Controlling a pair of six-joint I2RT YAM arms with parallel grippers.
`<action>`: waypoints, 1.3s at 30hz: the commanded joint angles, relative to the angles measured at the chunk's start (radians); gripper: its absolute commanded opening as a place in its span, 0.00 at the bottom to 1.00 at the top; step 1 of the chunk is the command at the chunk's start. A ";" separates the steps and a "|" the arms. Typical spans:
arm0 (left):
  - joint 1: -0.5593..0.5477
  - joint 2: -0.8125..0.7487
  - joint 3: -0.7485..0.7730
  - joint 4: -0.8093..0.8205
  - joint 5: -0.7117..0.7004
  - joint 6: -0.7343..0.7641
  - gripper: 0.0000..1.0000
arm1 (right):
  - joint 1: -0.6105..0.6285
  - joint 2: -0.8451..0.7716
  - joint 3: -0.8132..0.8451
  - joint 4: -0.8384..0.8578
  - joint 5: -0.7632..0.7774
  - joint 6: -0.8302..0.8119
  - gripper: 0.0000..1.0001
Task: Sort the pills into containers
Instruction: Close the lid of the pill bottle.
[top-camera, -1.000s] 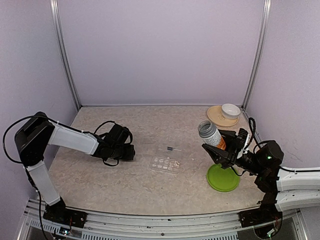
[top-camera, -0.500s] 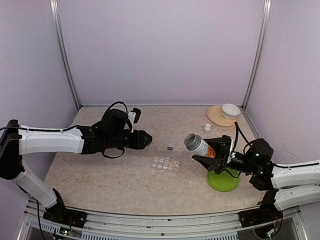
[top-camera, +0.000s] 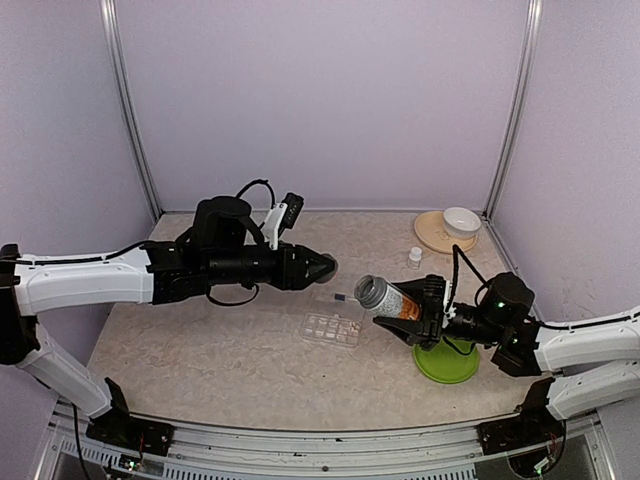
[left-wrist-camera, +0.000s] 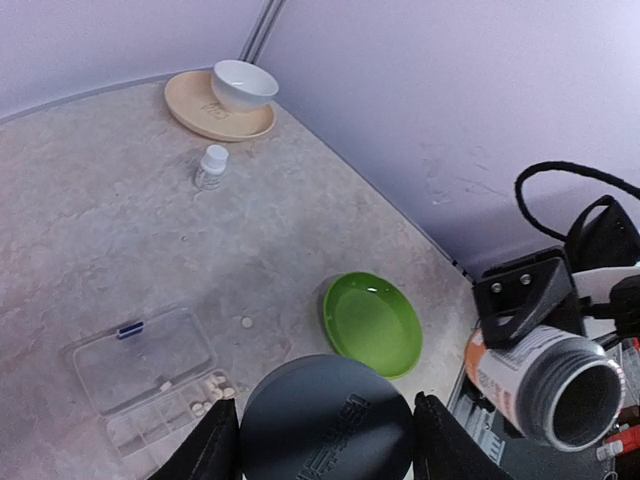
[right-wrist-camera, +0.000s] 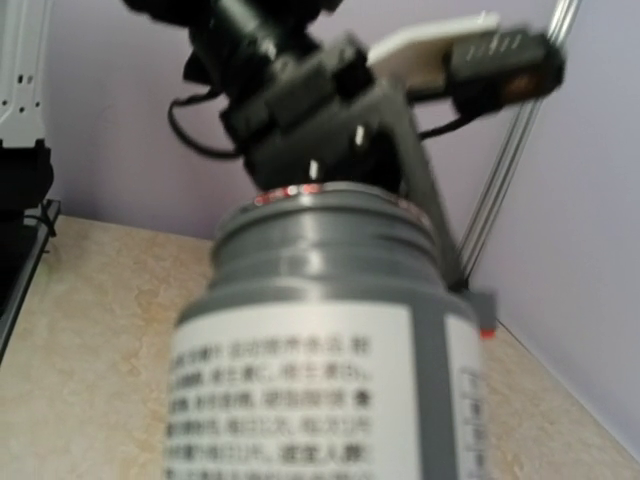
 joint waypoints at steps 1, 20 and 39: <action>-0.012 -0.037 0.042 0.092 0.117 -0.028 0.46 | 0.022 0.007 0.037 -0.002 0.031 -0.033 0.00; -0.044 -0.007 0.058 0.268 0.301 -0.160 0.46 | 0.053 0.037 0.078 -0.018 0.156 -0.074 0.00; -0.071 0.027 0.074 0.234 0.251 -0.151 0.46 | 0.071 0.015 0.094 -0.014 0.213 -0.075 0.00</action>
